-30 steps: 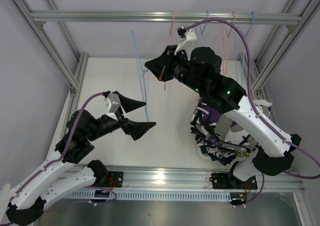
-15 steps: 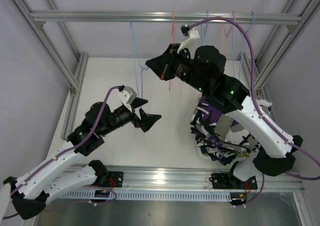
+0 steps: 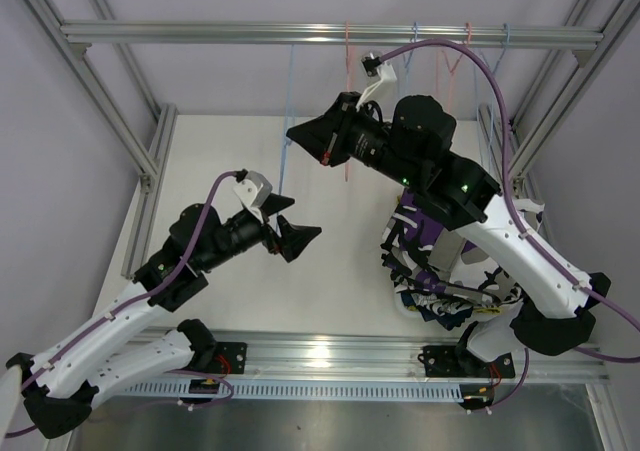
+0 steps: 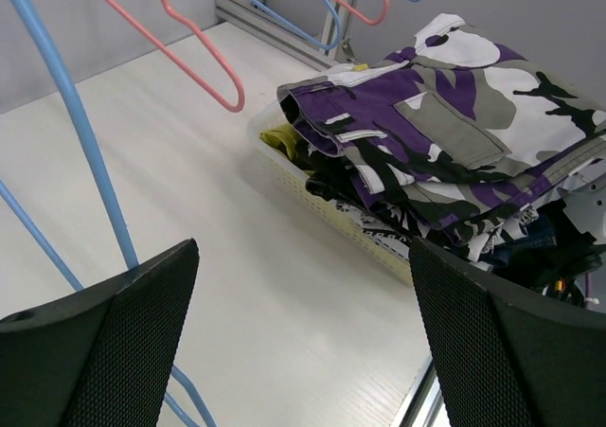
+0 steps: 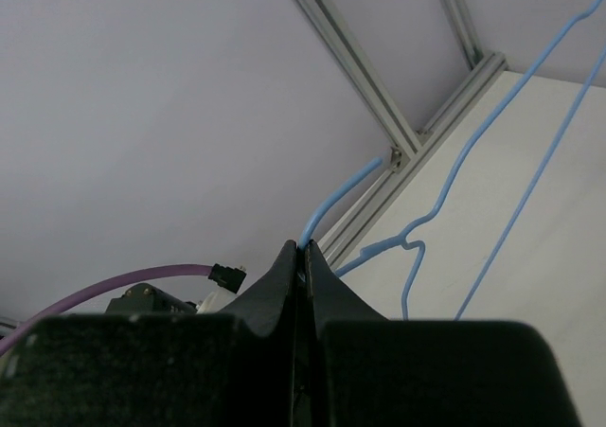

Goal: Remove the trousers from the hanger
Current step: Place the hanger at the clothesline.

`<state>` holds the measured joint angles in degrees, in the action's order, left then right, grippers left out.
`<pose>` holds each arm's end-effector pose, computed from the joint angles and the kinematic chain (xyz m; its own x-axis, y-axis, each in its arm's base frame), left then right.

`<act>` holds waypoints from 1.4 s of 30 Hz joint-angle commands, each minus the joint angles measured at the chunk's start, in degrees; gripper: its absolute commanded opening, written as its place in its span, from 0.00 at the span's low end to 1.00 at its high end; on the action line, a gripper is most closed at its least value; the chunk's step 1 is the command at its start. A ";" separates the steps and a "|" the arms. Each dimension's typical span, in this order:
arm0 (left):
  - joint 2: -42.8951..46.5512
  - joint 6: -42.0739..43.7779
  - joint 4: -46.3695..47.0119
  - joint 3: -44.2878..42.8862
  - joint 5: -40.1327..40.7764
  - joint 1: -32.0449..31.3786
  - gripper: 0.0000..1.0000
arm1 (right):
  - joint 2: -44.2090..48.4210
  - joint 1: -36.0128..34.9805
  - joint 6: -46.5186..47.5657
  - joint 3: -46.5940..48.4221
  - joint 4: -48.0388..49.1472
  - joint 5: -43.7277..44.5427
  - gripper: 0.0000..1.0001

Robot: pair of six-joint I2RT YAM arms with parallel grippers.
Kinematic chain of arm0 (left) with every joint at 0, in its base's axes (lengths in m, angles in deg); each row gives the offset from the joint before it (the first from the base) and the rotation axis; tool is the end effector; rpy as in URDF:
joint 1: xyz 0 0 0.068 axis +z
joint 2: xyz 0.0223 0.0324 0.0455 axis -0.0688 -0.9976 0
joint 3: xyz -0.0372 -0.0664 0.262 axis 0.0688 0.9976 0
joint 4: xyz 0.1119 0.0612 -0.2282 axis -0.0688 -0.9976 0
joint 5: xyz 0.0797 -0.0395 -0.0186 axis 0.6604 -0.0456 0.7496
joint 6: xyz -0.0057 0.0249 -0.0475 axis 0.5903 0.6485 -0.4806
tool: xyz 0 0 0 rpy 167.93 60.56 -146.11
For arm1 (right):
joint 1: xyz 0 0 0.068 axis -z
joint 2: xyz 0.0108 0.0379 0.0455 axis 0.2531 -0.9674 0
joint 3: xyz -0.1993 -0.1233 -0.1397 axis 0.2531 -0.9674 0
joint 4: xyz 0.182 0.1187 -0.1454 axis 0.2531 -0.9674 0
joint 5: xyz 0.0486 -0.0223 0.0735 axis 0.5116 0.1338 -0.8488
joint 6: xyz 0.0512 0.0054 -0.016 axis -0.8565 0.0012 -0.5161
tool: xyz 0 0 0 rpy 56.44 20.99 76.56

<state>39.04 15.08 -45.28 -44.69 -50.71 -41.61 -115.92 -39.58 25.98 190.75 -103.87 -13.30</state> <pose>0.1209 -0.1299 0.3726 -0.1670 -0.0624 -0.9840 0.7799 0.6022 -0.1705 0.1726 0.2405 0.5425 -0.4036 0.3354 -0.8513 -0.7130 0.4678 0.5223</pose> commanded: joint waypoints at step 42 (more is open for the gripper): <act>7.67 1.02 3.18 -0.16 -11.99 0.74 0.99 | 6.88 3.88 -0.51 -8.84 4.79 -3.07 0.00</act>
<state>47.72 16.02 -42.53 -44.69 -64.00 -41.37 -112.32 -36.43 24.62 181.11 -100.51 -16.32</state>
